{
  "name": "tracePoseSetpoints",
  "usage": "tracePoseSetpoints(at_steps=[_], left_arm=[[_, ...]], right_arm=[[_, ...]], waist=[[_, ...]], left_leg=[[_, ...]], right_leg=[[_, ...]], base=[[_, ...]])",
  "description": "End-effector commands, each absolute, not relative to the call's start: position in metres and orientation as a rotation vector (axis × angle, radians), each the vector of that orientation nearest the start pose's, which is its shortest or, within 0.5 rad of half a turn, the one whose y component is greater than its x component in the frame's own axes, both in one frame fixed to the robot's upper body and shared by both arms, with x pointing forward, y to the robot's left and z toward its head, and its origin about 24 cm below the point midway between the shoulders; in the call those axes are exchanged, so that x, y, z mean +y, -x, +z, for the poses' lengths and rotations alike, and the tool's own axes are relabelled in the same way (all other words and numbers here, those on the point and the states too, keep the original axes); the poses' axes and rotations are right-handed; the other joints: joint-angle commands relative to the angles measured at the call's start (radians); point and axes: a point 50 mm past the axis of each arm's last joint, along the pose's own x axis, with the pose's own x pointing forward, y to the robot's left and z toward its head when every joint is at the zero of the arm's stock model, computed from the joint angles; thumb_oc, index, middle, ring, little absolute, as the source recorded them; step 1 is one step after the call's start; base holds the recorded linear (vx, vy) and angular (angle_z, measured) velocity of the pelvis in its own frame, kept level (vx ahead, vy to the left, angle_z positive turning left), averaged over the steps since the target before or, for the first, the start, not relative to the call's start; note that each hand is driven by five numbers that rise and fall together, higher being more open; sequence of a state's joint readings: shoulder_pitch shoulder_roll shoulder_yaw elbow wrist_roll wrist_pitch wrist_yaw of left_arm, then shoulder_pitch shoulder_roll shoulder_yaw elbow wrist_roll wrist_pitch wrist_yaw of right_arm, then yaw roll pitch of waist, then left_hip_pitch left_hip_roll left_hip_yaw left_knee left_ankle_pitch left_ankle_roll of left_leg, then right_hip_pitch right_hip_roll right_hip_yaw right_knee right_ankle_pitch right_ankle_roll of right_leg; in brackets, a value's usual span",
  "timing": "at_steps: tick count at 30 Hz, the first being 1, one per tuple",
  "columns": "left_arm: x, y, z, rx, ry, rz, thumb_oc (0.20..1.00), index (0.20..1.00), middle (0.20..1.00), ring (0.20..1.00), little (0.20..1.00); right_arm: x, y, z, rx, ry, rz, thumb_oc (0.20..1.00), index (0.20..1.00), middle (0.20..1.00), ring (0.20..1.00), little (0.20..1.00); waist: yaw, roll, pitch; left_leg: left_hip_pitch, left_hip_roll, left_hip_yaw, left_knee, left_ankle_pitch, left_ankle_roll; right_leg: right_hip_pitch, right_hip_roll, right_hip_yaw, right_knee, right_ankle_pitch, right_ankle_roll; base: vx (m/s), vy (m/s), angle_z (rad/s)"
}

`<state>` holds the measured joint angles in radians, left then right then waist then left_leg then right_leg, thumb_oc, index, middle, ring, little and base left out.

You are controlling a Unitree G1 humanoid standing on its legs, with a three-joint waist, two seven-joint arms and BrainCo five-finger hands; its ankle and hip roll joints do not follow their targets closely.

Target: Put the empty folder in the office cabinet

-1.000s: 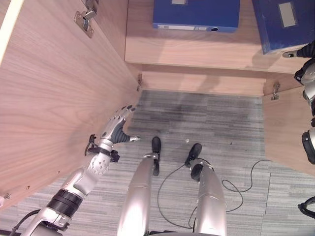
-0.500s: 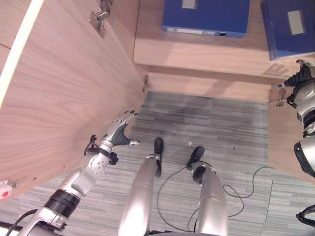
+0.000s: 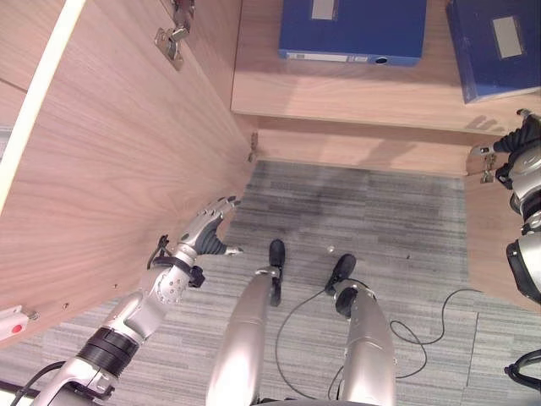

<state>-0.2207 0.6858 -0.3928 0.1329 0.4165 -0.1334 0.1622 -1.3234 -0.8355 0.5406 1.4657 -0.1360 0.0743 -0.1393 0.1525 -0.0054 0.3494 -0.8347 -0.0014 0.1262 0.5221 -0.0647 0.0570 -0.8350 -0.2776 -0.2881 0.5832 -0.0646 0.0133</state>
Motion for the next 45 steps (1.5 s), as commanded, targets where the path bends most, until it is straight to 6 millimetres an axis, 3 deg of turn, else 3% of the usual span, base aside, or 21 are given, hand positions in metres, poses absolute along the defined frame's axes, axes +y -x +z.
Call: tracePoseSetpoints(at_steps=[1, 2, 8, 15, 23, 28, 30, 31, 35, 39, 45], left_arm=[[0.187, -0.261, 0.069, -0.26, -1.038, -0.318, 1.0, 1.0, 1.0, 1.0, 1.0], [0.188, -0.26, 0.069, -0.26, -1.043, -0.325, 1.0, 1.0, 1.0, 1.0, 1.0], [0.192, -0.259, 0.066, -0.233, -1.045, -0.332, 1.0, 1.0, 1.0, 1.0, 1.0], [0.192, -0.26, 0.069, -0.238, -1.04, -0.328, 1.0, 1.0, 1.0, 1.0, 1.0], [0.191, -0.264, 0.07, -0.235, -1.042, -0.303, 1.0, 1.0, 1.0, 1.0, 1.0], [0.193, -0.265, 0.066, -0.211, -1.033, -0.288, 1.0, 1.0, 1.0, 1.0, 1.0], [0.193, -0.263, 0.067, -0.221, -1.025, -0.281, 1.0, 1.0, 1.0, 1.0, 1.0], [0.191, -0.261, 0.071, -0.252, -1.014, -0.275, 1.0, 1.0, 1.0, 1.0, 1.0], [0.192, -0.26, 0.069, -0.244, -1.0, -0.26, 1.0, 1.0, 1.0, 1.0, 1.0], [0.191, -0.253, 0.052, -0.177, -0.964, -0.274, 1.0, 1.0, 1.0, 1.0, 1.0], [0.192, -0.235, 0.03, -0.075, -0.966, -0.341, 1.0, 1.0, 1.0, 1.0, 1.0]], right_arm=[[-0.388, -0.352, 0.254, 0.275, 1.077, -0.75, 1.0, 1.0, 1.0, 1.0, 1.0], [-0.389, -0.35, 0.265, 0.251, 1.08, -0.775, 1.0, 1.0, 1.0, 1.0, 1.0], [-0.392, -0.346, 0.278, 0.237, 1.06, -0.814, 1.0, 1.0, 1.0, 1.0, 1.0], [-0.396, -0.344, 0.271, 0.286, 1.053, -0.797, 1.0, 1.0, 1.0, 1.0, 1.0], [-0.401, -0.34, 0.258, 0.342, 1.034, -0.788, 1.0, 1.0, 1.0, 1.0, 1.0], [-0.399, -0.342, 0.226, 0.385, 1.009, -0.783, 1.0, 1.0, 1.0, 1.0, 1.0], [-0.397, -0.342, 0.22, 0.354, 0.976, -0.83, 1.0, 1.0, 1.0, 1.0, 1.0], [-0.397, -0.34, 0.213, 0.338, 0.94, -0.873, 1.0, 1.0, 1.0, 1.0, 1.0], [-0.391, -0.343, 0.195, 0.331, 0.883, -0.862, 1.0, 1.0, 1.0, 1.0, 1.0], [-0.369, -0.352, 0.154, 0.374, 0.867, -0.739, 1.0, 1.0, 1.0, 1.0, 1.0], [-0.338, -0.351, 0.097, 0.454, 0.856, -0.588, 1.0, 1.0, 1.0, 1.0, 1.0]], waist=[[0.03, -0.01, -0.104], [0.036, -0.013, -0.105], [0.049, -0.018, -0.111], [0.062, -0.014, -0.11], [0.067, 0.014, -0.093], [0.043, 0.003, -0.131], [0.035, -0.004, -0.145], [0.034, -0.01, -0.157], [0.029, -0.019, -0.152], [0.021, -0.044, -0.158], [0.013, -0.071, -0.224]], left_leg=[[0.009, -0.001, -0.069, 0.022, -0.183, -0.012], [0.004, -0.005, -0.074, 0.02, -0.182, -0.01], [-0.007, -0.006, -0.076, 0.021, -0.182, -0.007], [-0.037, -0.004, -0.071, 0.041, -0.184, -0.006], [-0.125, 0.003, -0.062, 0.127, -0.201, 0.001], [-0.053, 0.021, -0.058, 0.051, -0.187, -0.011], [0.024, 0.025, -0.065, -0.024, -0.165, -0.026], [0.101, 0.036, -0.076, -0.095, -0.136, -0.05], [0.257, 0.047, -0.091, -0.222, -0.086, -0.081], [0.503, 0.087, -0.112, -0.438, 0.017, -0.125], [0.638, 0.128, -0.093, -0.597, 0.119, -0.145]], right_leg=[[-0.005, -0.043, 0.024, -0.132, 0.024, 0.088], [-0.01, -0.047, 0.024, -0.13, 0.025, 0.089], [-0.021, -0.051, 0.021, -0.125, 0.022, 0.087], [-0.048, -0.054, 0.02, -0.12, 0.017, 0.086], [-0.142, -0.062, 0.043, -0.046, 0.0, 0.082], [-0.089, -0.057, 0.028, -0.074, -0.007, 0.08], [-0.007, -0.047, 0.007, -0.127, -0.002, 0.087], [0.085, -0.032, -0.01, -0.185, -0.002, 0.097], [0.25, 0.003, -0.041, -0.294, 0.009, 0.105], [0.508, 0.084, -0.11, -0.474, 0.018, 0.105], [0.656, 0.179, -0.14, -0.62, 0.029, 0.081]], base=[[-0.01, -0.003, 0.08], [0.0, -0.004, 0.06], [0.0, -0.009, 0.06], [0.0, 0.0, 0.0], [0.0, 0.0, 0.0], [0.08, -0.094, -0.01], [0.1, -0.149, -0.02], [0.06, -0.126, -0.02], [0.1, -0.148, 0.08], [0.18, -0.231, 0.17], [0.09, -0.169, -0.02]])
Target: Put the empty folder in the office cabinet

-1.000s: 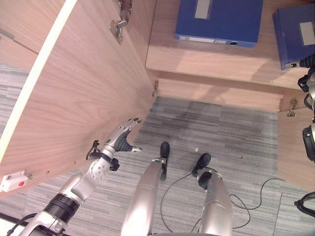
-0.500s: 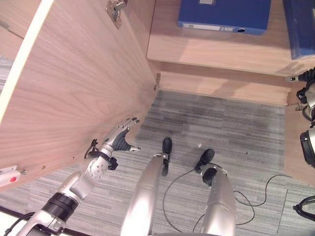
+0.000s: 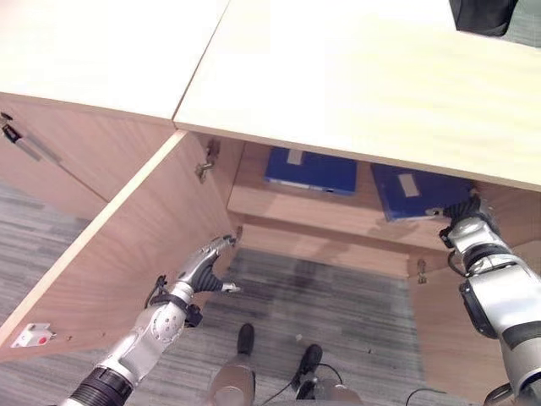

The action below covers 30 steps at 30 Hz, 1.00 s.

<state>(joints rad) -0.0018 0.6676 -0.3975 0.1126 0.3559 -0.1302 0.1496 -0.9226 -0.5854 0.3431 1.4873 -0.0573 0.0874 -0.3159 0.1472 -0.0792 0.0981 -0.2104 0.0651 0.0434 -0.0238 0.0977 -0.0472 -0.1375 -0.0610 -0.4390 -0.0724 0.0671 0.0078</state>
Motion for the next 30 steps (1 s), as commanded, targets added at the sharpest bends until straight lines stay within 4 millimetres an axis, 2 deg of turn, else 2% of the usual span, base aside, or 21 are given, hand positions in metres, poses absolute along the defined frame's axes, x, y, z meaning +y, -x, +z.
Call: tracePoseSetpoints(at_steps=[1, 4, 5, 7, 10, 13, 15, 17, 18, 20, 21, 23, 26, 27, 30], left_arm=[[0.194, -0.232, 0.027, -0.059, -0.971, -0.344, 1.0, 1.0, 1.0, 1.0, 1.0], [0.203, -0.226, 0.018, 0.001, -0.986, -0.33, 1.0, 1.0, 1.0, 1.0, 1.0], [0.207, -0.223, 0.014, 0.026, -0.982, -0.319, 1.0, 1.0, 1.0, 1.0, 1.0], [0.205, -0.223, 0.012, 0.034, -0.979, -0.32, 1.0, 1.0, 1.0, 1.0, 1.0], [0.2, -0.223, 0.009, 0.041, -0.972, -0.333, 1.0, 1.0, 1.0, 1.0, 1.0], [0.2, -0.222, 0.004, 0.06, -0.972, -0.317, 1.0, 1.0, 1.0, 1.0, 1.0], [0.202, -0.218, 0.001, 0.074, -0.964, -0.306, 1.0, 1.0, 1.0, 1.0, 1.0], [0.203, -0.213, -0.001, 0.091, -0.967, -0.334, 1.0, 1.0, 1.0, 1.0, 1.0], [0.206, -0.212, 0.0, 0.097, -0.97, -0.337, 1.0, 1.0, 1.0, 1.0, 1.0], [0.209, -0.213, 0.003, 0.09, -0.992, -0.343, 1.0, 1.0, 1.0, 1.0, 1.0], [0.211, -0.216, 0.007, 0.079, -1.007, -0.34, 1.0, 1.0, 1.0, 1.0, 1.0], [0.212, -0.218, 0.008, 0.075, -1.014, -0.328, 1.0, 1.0, 1.0, 1.0, 1.0], [0.212, -0.219, 0.01, 0.068, -1.012, -0.32, 1.0, 1.0, 1.0, 1.0, 1.0], [0.212, -0.22, 0.014, 0.053, -1.007, -0.315, 1.0, 1.0, 1.0, 1.0, 1.0], [0.215, -0.22, 0.016, 0.053, -1.003, -0.301, 1.0, 1.0, 1.0, 1.0, 1.0]], right_arm=[[-0.335, -0.351, 0.09, 0.466, 0.854, -0.571, 1.0, 1.0, 1.0, 1.0, 1.0], [-0.32, -0.35, 0.071, 0.489, 0.835, -0.512, 1.0, 1.0, 1.0, 1.0, 1.0], [-0.317, -0.349, 0.065, 0.502, 0.839, -0.492, 1.0, 1.0, 1.0, 1.0, 1.0], [-0.317, -0.35, 0.069, 0.496, 0.84, -0.497, 1.0, 1.0, 1.0, 1.0, 1.0], [-0.316, -0.351, 0.069, 0.501, 0.844, -0.492, 1.0, 1.0, 1.0, 1.0, 1.0], [-0.306, -0.358, 0.072, 0.477, 0.867, -0.456, 1.0, 1.0, 1.0, 1.0, 1.0], [-0.293, -0.358, 0.06, 0.492, 0.888, -0.392, 1.0, 1.0, 1.0, 1.0, 1.0], [-0.285, -0.352, 0.043, 0.532, 0.897, -0.348, 1.0, 1.0, 1.0, 1.0, 1.0], [-0.283, -0.348, 0.034, 0.555, 0.897, -0.331, 1.0, 1.0, 1.0, 1.0, 1.0], [-0.285, -0.345, 0.031, 0.575, 0.887, -0.331, 1.0, 1.0, 1.0, 1.0, 1.0], [-0.289, -0.343, 0.031, 0.583, 0.873, -0.346, 1.0, 1.0, 1.0, 1.0, 1.0], [-0.29, -0.343, 0.032, 0.581, 0.866, -0.354, 1.0, 1.0, 1.0, 1.0, 1.0], [-0.289, -0.346, 0.035, 0.576, 0.873, -0.344, 1.0, 1.0, 1.0, 1.0, 1.0], [-0.291, -0.349, 0.041, 0.562, 0.886, -0.35, 1.0, 1.0, 1.0, 1.0, 1.0], [-0.298, -0.352, 0.053, 0.539, 0.898, -0.381, 1.0, 1.0, 1.0, 1.0, 1.0]], waist=[[0.017, 0.001, 0.019], [0.023, -0.007, 0.011], [0.034, -0.014, 0.012], [0.043, -0.017, 0.011], [0.053, -0.01, 0.008], [0.082, 0.019, 0.037], [0.084, 0.024, 0.026], [0.093, -0.005, 0.001], [0.104, -0.023, -0.004], [0.118, -0.032, -0.011], [0.12, -0.031, -0.012], [0.111, -0.026, -0.009], [0.108, -0.024, -0.005], [0.104, -0.022, 0.007], [0.088, -0.017, 0.042]], left_leg=[[0.023, 0.066, -0.011, -0.053, -0.045, -0.042], [0.049, 0.066, -0.028, -0.031, -0.058, -0.034], [0.051, 0.055, -0.063, -0.025, -0.036, -0.03], [0.017, 0.026, -0.12, -0.041, -0.012, -0.034], [-0.051, -0.021, -0.146, -0.053, 0.018, -0.039], [-0.109, -0.048, -0.159, -0.05, 0.049, -0.044], [-0.08, -0.04, -0.174, -0.049, 0.031, -0.026], [-0.06, -0.044, -0.152, -0.012, -0.01, 0.0], [-0.051, -0.053, -0.132, 0.011, -0.045, 0.018], [-0.037, -0.072, -0.102, 0.036, -0.087, 0.042], [-0.03, -0.088, -0.099, 0.042, -0.099, 0.059], [-0.018, -0.101, -0.099, 0.041, -0.11, 0.072], [-0.005, -0.103, -0.087, 0.037, -0.119, 0.077], [0.003, -0.099, -0.071, 0.032, -0.124, 0.078], [0.006, -0.095, -0.067, 0.049, -0.142, 0.081]], right_leg=[[-0.031, -0.03, 0.016, 0.031, -0.108, 0.082], [0.005, -0.01, 0.046, 0.026, -0.128, 0.067], [0.019, -0.008, 0.049, 0.023, -0.132, 0.065], [0.026, -0.011, 0.046, 0.022, -0.138, 0.064], [0.06, -0.007, 0.039, 0.019, -0.151, 0.065], [0.117, 0.013, 0.094, 0.039, -0.187, 0.059], [0.13, 0.017, 0.124, 0.041, -0.191, 0.07], [0.143, -0.01, 0.147, 0.016, -0.161, 0.091], [0.148, -0.028, 0.169, 0.005, -0.146, 0.114], [0.146, -0.076, 0.19, 0.029, -0.122, 0.142], [0.134, -0.108, 0.189, 0.078, -0.109, 0.155], [0.121, -0.136, 0.182, 0.122, -0.1, 0.161], [0.11, -0.156, 0.16, 0.117, -0.061, 0.167], [0.072, -0.154, 0.126, 0.094, -0.033, 0.155], [-0.006, -0.115, 0.131, 0.065, -0.021, 0.153]], base=[[0.1, -0.091, -0.08], [0.09, -0.074, -0.21], [0.08, -0.045, -0.32], [0.05, 0.003, -0.18], [0.09, 0.036, 0.1], [0.19, 0.172, 0.06], [0.15, 0.219, -1.17], [0.31, 0.342, -1.54], [0.29, 0.372, -0.88], [0.24, 0.373, -0.52], [0.19, 0.34, -0.4], [0.12, 0.225, -0.16], [0.04, 0.073, 0.0], [0.05, 0.06, -0.03], [0.01, 0.021, -0.19]])
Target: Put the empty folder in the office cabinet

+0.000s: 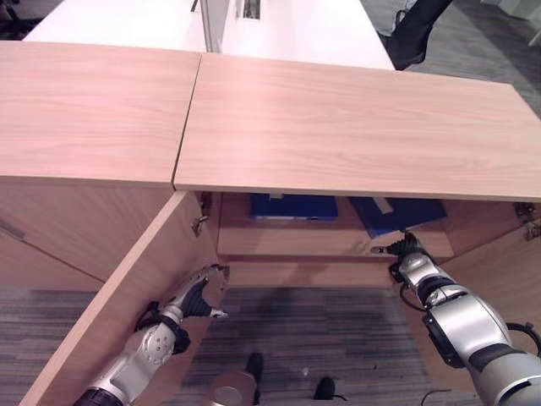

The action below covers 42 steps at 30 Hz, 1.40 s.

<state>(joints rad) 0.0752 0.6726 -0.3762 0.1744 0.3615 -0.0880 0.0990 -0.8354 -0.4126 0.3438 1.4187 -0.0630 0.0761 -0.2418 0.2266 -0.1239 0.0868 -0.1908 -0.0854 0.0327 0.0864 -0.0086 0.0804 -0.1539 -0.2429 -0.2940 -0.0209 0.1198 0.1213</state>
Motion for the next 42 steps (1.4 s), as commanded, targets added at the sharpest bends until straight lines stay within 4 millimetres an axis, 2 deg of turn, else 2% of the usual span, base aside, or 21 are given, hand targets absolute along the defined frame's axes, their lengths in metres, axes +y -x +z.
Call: tracePoseSetpoints(at_steps=[1, 4, 5, 8, 9, 15, 16, 20, 24, 25, 26, 27, 29, 30, 31, 32, 35, 37, 38, 39, 42], left_arm=[[0.215, -0.222, 0.017, 0.045, -1.006, -0.289, 1.0, 1.0, 1.0, 1.0, 1.0], [0.215, -0.226, 0.02, 0.031, -1.012, -0.28, 1.0, 1.0, 1.0, 1.0, 1.0], [0.213, -0.236, 0.026, -0.004, -1.027, -0.261, 1.0, 1.0, 1.0, 1.0, 1.0], [0.211, -0.244, 0.031, -0.033, -1.023, -0.242, 1.0, 1.0, 1.0, 1.0, 1.0], [0.207, -0.246, 0.033, -0.053, -1.004, -0.228, 1.0, 1.0, 1.0, 1.0, 1.0], [0.205, -0.253, 0.035, -0.068, -0.989, -0.198, 1.0, 1.0, 1.0, 1.0, 1.0], [0.208, -0.254, 0.036, -0.064, -0.98, -0.173, 1.0, 1.0, 1.0, 1.0, 1.0], [0.212, -0.252, 0.034, -0.044, -0.973, -0.154, 1.0, 1.0, 1.0, 1.0, 1.0], [0.212, -0.253, 0.031, -0.024, -0.969, -0.154, 1.0, 1.0, 1.0, 1.0, 1.0], [0.209, -0.253, 0.03, -0.026, -0.962, -0.17, 1.0, 1.0, 1.0, 1.0, 1.0], [0.202, -0.253, 0.029, -0.032, -0.949, -0.201, 1.0, 1.0, 1.0, 1.0, 1.0], [0.201, -0.253, 0.029, -0.032, -0.95, -0.203, 1.0, 1.0, 1.0, 1.0, 1.0], [0.199, -0.251, 0.028, -0.027, -0.951, -0.226, 1.0, 1.0, 1.0, 1.0, 1.0], [0.199, -0.246, 0.027, -0.024, -0.966, -0.254, 1.0, 1.0, 1.0, 1.0, 1.0], [0.2, -0.245, 0.026, -0.021, -0.967, -0.254, 1.0, 1.0, 1.0, 1.0, 1.0], [0.197, -0.24, 0.022, -0.004, -0.977, -0.297, 1.0, 1.0, 1.0, 1.0, 1.0], [0.197, -0.235, 0.017, 0.013, -0.983, -0.322, 1.0, 1.0, 1.0, 1.0, 1.0], [0.204, -0.232, 0.015, 0.035, -0.989, -0.305, 1.0, 1.0, 1.0, 1.0, 1.0], [0.206, -0.232, 0.016, 0.037, -0.99, -0.294, 1.0, 1.0, 1.0, 1.0, 1.0], [0.209, -0.232, 0.016, 0.04, -0.983, -0.275, 1.0, 1.0, 1.0, 1.0, 1.0], [0.211, -0.232, 0.014, 0.048, -0.984, -0.266, 1.0, 1.0, 1.0, 1.0, 1.0]], right_arm=[[-0.304, -0.356, 0.066, 0.519, 0.915, -0.41, 1.0, 1.0, 1.0, 1.0, 1.0], [-0.309, -0.358, 0.075, 0.5, 0.916, -0.435, 1.0, 1.0, 1.0, 1.0, 1.0], [-0.323, -0.364, 0.104, 0.439, 0.925, -0.51, 1.0, 1.0, 1.0, 1.0, 1.0], [-0.331, -0.365, 0.12, 0.412, 0.924, -0.561, 1.0, 1.0, 1.0, 1.0, 1.0], [-0.345, -0.362, 0.134, 0.402, 0.94, -0.616, 1.0, 1.0, 1.0, 1.0, 1.0], [-0.366, -0.352, 0.149, 0.397, 0.915, -0.708, 1.0, 1.0, 1.0, 1.0, 1.0], [-0.371, -0.349, 0.151, 0.4, 0.916, -0.729, 1.0, 1.0, 1.0, 1.0, 1.0], [-0.37, -0.349, 0.149, 0.389, 0.899, -0.739, 1.0, 1.0, 1.0, 1.0, 1.0], [-0.357, -0.353, 0.135, 0.381, 0.883, -0.704, 1.0, 1.0, 1.0, 1.0, 1.0], [-0.358, -0.351, 0.129, 0.391, 0.873, -0.703, 1.0, 1.0, 1.0, 1.0, 1.0], [-0.361, -0.347, 0.124, 0.404, 0.858, -0.713, 1.0, 1.0, 1.0, 1.0, 1.0], [-0.362, -0.347, 0.124, 0.405, 0.857, -0.714, 1.0, 1.0, 1.0, 1.0, 1.0], [-0.359, -0.347, 0.119, 0.415, 0.853, -0.696, 1.0, 1.0, 1.0, 1.0, 1.0], [-0.344, -0.35, 0.102, 0.445, 0.871, -0.623, 1.0, 1.0, 1.0, 1.0, 1.0], [-0.343, -0.35, 0.101, 0.447, 0.87, -0.62, 1.0, 1.0, 1.0, 1.0, 1.0], [-0.338, -0.345, 0.083, 0.49, 0.866, -0.582, 1.0, 1.0, 1.0, 1.0, 1.0], [-0.334, -0.343, 0.073, 0.516, 0.889, -0.541, 1.0, 1.0, 1.0, 1.0, 1.0], [-0.331, -0.346, 0.074, 0.514, 0.907, -0.512, 1.0, 1.0, 1.0, 1.0, 1.0], [-0.331, -0.347, 0.076, 0.512, 0.911, -0.51, 1.0, 1.0, 1.0, 1.0, 1.0], [-0.336, -0.342, 0.072, 0.532, 0.915, -0.515, 1.0, 1.0, 1.0, 1.0, 1.0], [-0.338, -0.338, 0.067, 0.552, 0.912, -0.511, 1.0, 1.0, 1.0, 1.0, 1.0]], waist=[[-0.004, 0.032, 0.091], [-0.012, 0.031, 0.117], [-0.016, 0.023, 0.18], [-0.008, 0.022, 0.211], [-0.003, 0.024, 0.228], [-0.005, 0.036, 0.241], [-0.005, 0.028, 0.228], [-0.009, 0.014, 0.218], [-0.022, -0.015, 0.2], [-0.027, -0.018, 0.196], [-0.024, -0.017, 0.186], [-0.025, -0.017, 0.186], [-0.014, -0.024, 0.171], [-0.006, -0.035, 0.141], [-0.007, -0.037, 0.14], [-0.011, -0.037, 0.101], [-0.02, -0.014, 0.073], [-0.016, 0.024, 0.068], [-0.015, 0.034, 0.069], [-0.02, 0.038, 0.068], [-0.023, 0.034, 0.067]], left_leg=[[-0.024, 0.054, -0.061, -0.035, -0.048, -0.045], [-0.05, 0.049, -0.066, -0.004, -0.052, -0.046], [-0.117, 0.044, -0.073, 0.076, -0.089, -0.056], [-0.173, 0.051, -0.075, 0.143, -0.12, -0.066], [-0.215, 0.061, -0.084, 0.19, -0.138, -0.072], [-0.256, 0.074, -0.105, 0.206, -0.133, -0.084], [-0.229, 0.09, -0.116, 0.152, -0.109, -0.101], [-0.179, 0.125, -0.127, 0.087, -0.086, -0.118], [-0.119, 0.151, -0.122, 0.059, -0.071, -0.128], [-0.114, 0.14, -0.117, 0.061, -0.065, -0.126], [-0.129, 0.096, -0.104, 0.061, -0.048, -0.119], [-0.13, 0.095, -0.106, 0.061, -0.047, -0.118], [-0.145, 0.045, -0.12, 0.036, -0.048, -0.108], [-0.119, 0.006, -0.165, -0.011, -0.06, -0.078], [-0.116, 0.006, -0.166, -0.014, -0.059, -0.077], [-0.079, -0.003, -0.173, -0.033, -0.062, -0.058], [-0.035, 0.0, -0.176, -0.061, -0.048, -0.046], [-0.012, 0.039, -0.164, -0.061, -0.05, -0.046], [-0.001, 0.052, -0.162, -0.06, -0.053, -0.048], [0.025, 0.061, -0.162, -0.06, -0.069, -0.049], [0.04, 0.078, -0.168, -0.053, -0.077, -0.057]], right_leg=[[-0.053, 0.088, 0.011, 0.009, -0.065, 0.04], [-0.085, 0.088, 0.027, 0.017, -0.061, 0.04], [-0.12, 0.069, 0.041, 0.041, -0.053, 0.035], [-0.142, 0.057, 0.03, 0.059, -0.054, 0.031], [-0.175, 0.043, 0.007, 0.096, -0.06, 0.023], [-0.227, 0.031, -0.024, 0.165, -0.094, 0.004], [-0.218, 0.046, -0.034, 0.161, -0.114, -0.006], [-0.194, 0.072, -0.04, 0.149, -0.134, -0.017], [-0.121, 0.117, -0.045, 0.102, -0.156, -0.034], [-0.092, 0.121, -0.058, 0.078, -0.157, -0.036], [-0.06, 0.125, -0.082, 0.043, -0.155, -0.033], [-0.058, 0.124, -0.084, 0.04, -0.154, -0.032], [-0.058, 0.144, -0.075, 0.014, -0.123, -0.023], [-0.042, 0.169, -0.068, -0.012, -0.103, -0.01], [-0.039, 0.169, -0.068, -0.016, -0.102, -0.009], [-0.022, 0.169, -0.062, -0.01, -0.104, 0.0], [-0.01, 0.145, -0.047, 0.025, -0.111, 0.015], [-0.004, 0.092, -0.044, 0.061, -0.089, 0.037], [-0.003, 0.076, -0.017, 0.073, -0.086, 0.033], [0.001, 0.069, 0.069, 0.062, -0.076, 0.03], [-0.011, 0.05, 0.136, 0.023, -0.046, 0.043]], base=[[-0.04, 0.008, -0.09], [-0.07, -0.043, 0.11], [-0.1, -0.122, 0.34], [-0.04, -0.16, 0.2], [0.02, -0.194, 0.06], [0.06, -0.133, 0.18], [0.12, -0.174, 0.2], [0.12, -0.212, 0.12], [0.09, -0.163, -0.02], [0.09, -0.111, 0.07], [0.05, -0.055, 0.1], [0.01, -0.022, 0.22], [0.01, 0.011, 0.25], [0.03, 0.014, 0.14], [0.11, 0.052, 0.02], [0.09, 0.048, -0.18], [0.07, 0.118, -0.24], [0.03, 0.009, -0.3], [0.07, -0.065, -0.5], [0.05, -0.04, -0.44], [0.08, -0.149, -0.22]])
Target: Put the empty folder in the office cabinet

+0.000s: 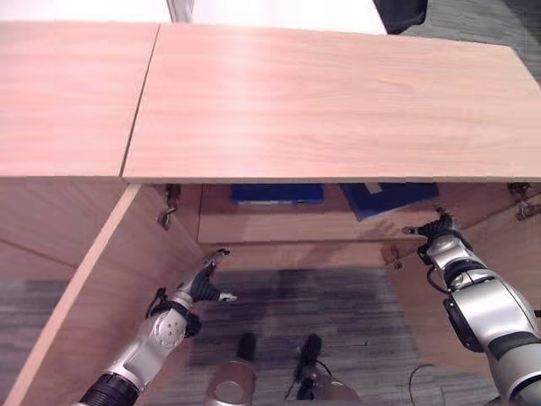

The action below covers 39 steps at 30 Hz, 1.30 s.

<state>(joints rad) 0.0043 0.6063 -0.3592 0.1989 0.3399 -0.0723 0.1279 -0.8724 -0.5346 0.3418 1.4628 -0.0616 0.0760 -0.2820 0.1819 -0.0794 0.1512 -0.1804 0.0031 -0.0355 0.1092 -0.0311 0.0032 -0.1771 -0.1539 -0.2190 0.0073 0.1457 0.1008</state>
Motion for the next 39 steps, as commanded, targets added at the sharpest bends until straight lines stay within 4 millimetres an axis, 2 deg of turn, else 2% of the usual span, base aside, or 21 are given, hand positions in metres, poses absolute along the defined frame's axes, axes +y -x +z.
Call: tracePoseSetpoints(at_steps=[1, 4, 5, 6, 8, 10, 11, 13, 14, 15, 16, 17, 20, 22, 24, 25, 27, 31, 32, 36, 39], left_arm=[[0.211, -0.232, 0.014, 0.047, -0.985, -0.266, 1.0, 1.0, 1.0, 1.0, 1.0], [0.21, -0.234, 0.013, 0.045, -0.988, -0.259, 1.0, 1.0, 1.0, 1.0, 1.0], [0.21, -0.234, 0.01, 0.059, -0.984, -0.259, 1.0, 1.0, 1.0, 1.0, 1.0], [0.21, -0.233, 0.01, 0.059, -0.984, -0.259, 1.0, 1.0, 1.0, 1.0, 1.0], [0.207, -0.231, 0.004, 0.08, -0.958, -0.267, 1.0, 1.0, 1.0, 1.0, 1.0], [0.204, -0.227, -0.001, 0.101, -0.924, -0.273, 1.0, 1.0, 1.0, 1.0, 1.0], [0.199, -0.227, -0.002, 0.099, -0.906, -0.287, 1.0, 1.0, 1.0, 1.0, 1.0], [0.195, -0.228, -0.002, 0.096, -0.899, -0.299, 1.0, 1.0, 1.0, 1.0, 1.0], [0.189, -0.232, -0.001, 0.081, -0.896, -0.313, 1.0, 1.0, 1.0, 1.0, 1.0], [0.181, -0.235, 0.001, 0.063, -0.884, -0.339, 1.0, 1.0, 1.0, 1.0, 1.0], [0.18, -0.235, 0.001, 0.061, -0.884, -0.339, 1.0, 1.0, 1.0, 1.0, 1.0], [0.177, -0.236, 0.0, 0.059, -0.874, -0.355, 1.0, 1.0, 1.0, 1.0, 1.0], [0.177, -0.233, -0.003, 0.075, -0.862, -0.358, 1.0, 1.0, 1.0, 1.0, 1.0], [0.177, -0.228, -0.007, 0.091, -0.853, -0.363, 1.0, 1.0, 1.0, 1.0, 1.0], [0.174, -0.23, -0.005, 0.078, -0.874, -0.385, 1.0, 1.0, 1.0, 1.0, 1.0], [0.172, -0.231, -0.005, 0.075, -0.876, -0.398, 1.0, 1.0, 1.0, 1.0, 1.0], [0.173, -0.232, -0.002, 0.064, -0.884, -0.407, 1.0, 1.0, 1.0, 1.0, 1.0], [0.178, -0.229, -0.003, 0.071, -0.903, -0.406, 1.0, 1.0, 1.0, 1.0, 1.0], [0.183, -0.229, -0.001, 0.069, -0.931, -0.403, 1.0, 1.0, 1.0, 1.0, 1.0], [0.186, -0.228, -0.003, 0.08, -0.944, -0.4, 1.0, 1.0, 1.0, 1.0, 1.0], [0.192, -0.23, -0.001, 0.081, -0.95, -0.371, 1.0, 1.0, 1.0, 1.0, 1.0]], right_arm=[[-0.338, -0.338, 0.067, 0.552, 0.911, -0.511, 1.0, 1.0, 1.0, 1.0, 1.0], [-0.334, -0.339, 0.065, 0.552, 0.916, -0.498, 1.0, 1.0, 1.0, 1.0, 1.0], [-0.331, -0.34, 0.062, 0.557, 0.93, -0.478, 1.0, 1.0, 1.0, 1.0, 1.0], [-0.331, -0.339, 0.062, 0.558, 0.93, -0.478, 1.0, 1.0, 1.0, 1.0, 1.0], [-0.324, -0.342, 0.059, 0.552, 0.951, -0.451, 1.0, 1.0, 1.0, 1.0, 1.0], [-0.323, -0.342, 0.06, 0.542, 0.968, -0.447, 1.0, 1.0, 1.0, 1.0, 1.0], [-0.327, -0.343, 0.064, 0.53, 0.983, -0.464, 1.0, 1.0, 1.0, 1.0, 1.0], [-0.329, -0.342, 0.066, 0.526, 0.993, -0.472, 1.0, 1.0, 1.0, 1.0, 1.0], [-0.341, -0.337, 0.07, 0.53, 0.997, -0.506, 1.0, 1.0, 1.0, 1.0, 1.0], [-0.355, -0.332, 0.077, 0.536, 1.013, -0.549, 1.0, 1.0, 1.0, 1.0, 1.0], [-0.355, -0.332, 0.078, 0.536, 1.013, -0.55, 1.0, 1.0, 1.0, 1.0, 1.0], [-0.361, -0.329, 0.08, 0.545, 1.027, -0.557, 1.0, 1.0, 1.0, 1.0, 1.0], [-0.362, -0.328, 0.079, 0.551, 1.055, -0.545, 1.0, 1.0, 1.0, 1.0, 1.0], [-0.357, -0.33, 0.076, 0.551, 1.086, -0.512, 1.0, 1.0, 1.0, 1.0, 1.0], [-0.361, -0.326, 0.074, 0.561, 1.084, -0.527, 1.0, 1.0, 1.0, 1.0, 1.0], [-0.366, -0.323, 0.076, 0.561, 1.08, -0.548, 1.0, 1.0, 1.0, 1.0, 1.0], [-0.37, -0.32, 0.075, 0.569, 1.067, -0.57, 1.0, 1.0, 1.0, 1.0, 1.0], [-0.367, -0.313, 0.06, 0.605, 1.036, -0.553, 1.0, 1.0, 1.0, 1.0, 1.0], [-0.37, -0.307, 0.053, 0.641, 1.021, -0.55, 1.0, 1.0, 1.0, 1.0, 1.0], [-0.375, -0.298, 0.044, 0.686, 1.011, -0.546, 1.0, 1.0, 1.0, 1.0, 1.0], [-0.375, -0.298, 0.046, 0.688, 1.009, -0.547, 1.0, 1.0, 1.0, 1.0, 1.0]], waist=[[0.023, -0.011, 0.004], [0.025, -0.022, 0.014], [0.029, -0.038, 0.01], [0.027, -0.038, 0.01], [0.023, -0.048, -0.002], [0.017, -0.04, -0.008], [0.008, -0.025, -0.011], [0.001, -0.017, -0.01], [-0.016, -0.004, -0.002], [-0.036, 0.005, -0.002], [-0.036, 0.004, -0.001], [-0.037, 0.013, -0.007], [-0.036, 0.018, -0.017], [-0.018, 0.019, -0.021], [-0.028, 0.022, -0.021], [-0.029, 0.023, -0.022], [-0.02, 0.021, -0.031], [-0.004, 0.014, -0.048], [0.006, 0.017, -0.058], [0.01, 0.023, -0.073], [0.004, 0.032, -0.073]], left_leg=[[0.03, -0.011, -0.098, -0.074, -0.057, 0.02], [0.041, 0.021, -0.105, -0.059, -0.069, -0.004], [0.05, 0.038, -0.099, -0.059, -0.073, -0.024], [0.051, 0.039, -0.1, -0.06, -0.073, -0.024], [0.065, 0.083, -0.101, -0.084, -0.055, -0.052], [0.073, 0.134, -0.105, -0.119, -0.021, -0.077], [0.065, 0.175, -0.112, -0.153, 0.023, -0.095], [0.056, 0.188, -0.106, -0.159, 0.042, -0.101], [0.03, 0.199, -0.071, -0.148, 0.07, -0.105], [0.006, 0.196, 0.022, -0.137, 0.084, -0.094], [0.003, 0.193, 0.021, -0.137, 0.089, -0.092], [-0.006, 0.148, 0.049, -0.131, 0.073, -0.075], [-0.008, 0.121, 0.055, -0.143, 0.072, -0.07], [-0.006, 0.078, 0.001, -0.155, 0.06, -0.052], [-0.026, 0.059, 0.06, -0.156, 0.058, -0.038], [-0.047, 0.054, 0.131, -0.15, 0.069, -0.035], [-0.051, 0.053, 0.173, -0.162, 0.061, -0.046], [-0.029, 0.023, 0.128, -0.174, 0.033, -0.022], [-0.016, 0.001, 0.12, -0.165, 0.011, -0.007], [0.013, -0.02, 0.102, -0.161, -0.009, 0.007], [0.05, -0.014, 0.101, -0.182, -0.011, 0.01]], right_leg=[[0.015, -0.039, 0.061, -0.009, -0.07, 0.063], [-0.001, -0.057, 0.044, -0.028, -0.051, 0.073], [0.02, -0.066, 0.013, -0.056, -0.05, 0.081], [0.024, -0.066, 0.011, -0.06, -0.048, 0.081], [0.032, -0.049, 0.004, -0.059, -0.063, 0.077], [0.032, -0.028, -0.005, -0.045, -0.093, 0.063], [0.033, -0.003, -0.03, -0.03, -0.131, 0.044], [0.036, 0.006, -0.049, -0.025, -0.149, 0.036], [0.043, 0.005, -0.087, -0.015, -0.172, 0.026], [0.058, 0.001, -0.131, -0.009, -0.193, 0.012], [0.056, -0.001, -0.131, -0.01, -0.189, 0.012], [0.073, 0.005, -0.145, -0.018, -0.192, 0.009], [0.074, 0.01, -0.142, -0.024, -0.186, 0.009], [0.075, 0.02, -0.132, -0.035, -0.182, 0.003], [0.08, 0.019, -0.162, -0.049, -0.179, 0.006], [0.08, 0.017, -0.185, -0.065, -0.171, 0.009], [0.093, 0.021, -0.196, -0.087, -0.173, 0.018], [0.137, 0.002, -0.22, -0.091, -0.17, 0.038], [0.151, -0.035, -0.219, -0.066, -0.156, 0.055], [0.163, -0.073, -0.213, -0.019, -0.138, 0.068], [0.126, -0.062, -0.182, -0.014, -0.121, 0.061]], base=[[0.05, -0.158, -0.1], [0.08, -0.362, 0.08], [0.06, -0.231, 0.0], [0.09, -0.355, 0.01], [0.07, -0.321, 0.01], [0.04, -0.391, -0.04], [0.0, -0.331, 0.03], [-0.02, -0.226, 0.3], [-0.08, -0.229, 0.65], [-0.09, -0.14, 0.7], [-0.02, -0.135, 0.98], [0.02, -0.061, 0.76], [0.04, -0.022, 0.22], [0.05, 0.0, 0.0], [0.0, 0.028, 0.02], [0.04, 0.065, 0.26], [0.12, 0.089, 0.36], [0.17, 0.188, 0.16], [0.14, 0.216, 0.11], [0.15, 0.147, 0.19], [0.1, 0.063, 0.11]])
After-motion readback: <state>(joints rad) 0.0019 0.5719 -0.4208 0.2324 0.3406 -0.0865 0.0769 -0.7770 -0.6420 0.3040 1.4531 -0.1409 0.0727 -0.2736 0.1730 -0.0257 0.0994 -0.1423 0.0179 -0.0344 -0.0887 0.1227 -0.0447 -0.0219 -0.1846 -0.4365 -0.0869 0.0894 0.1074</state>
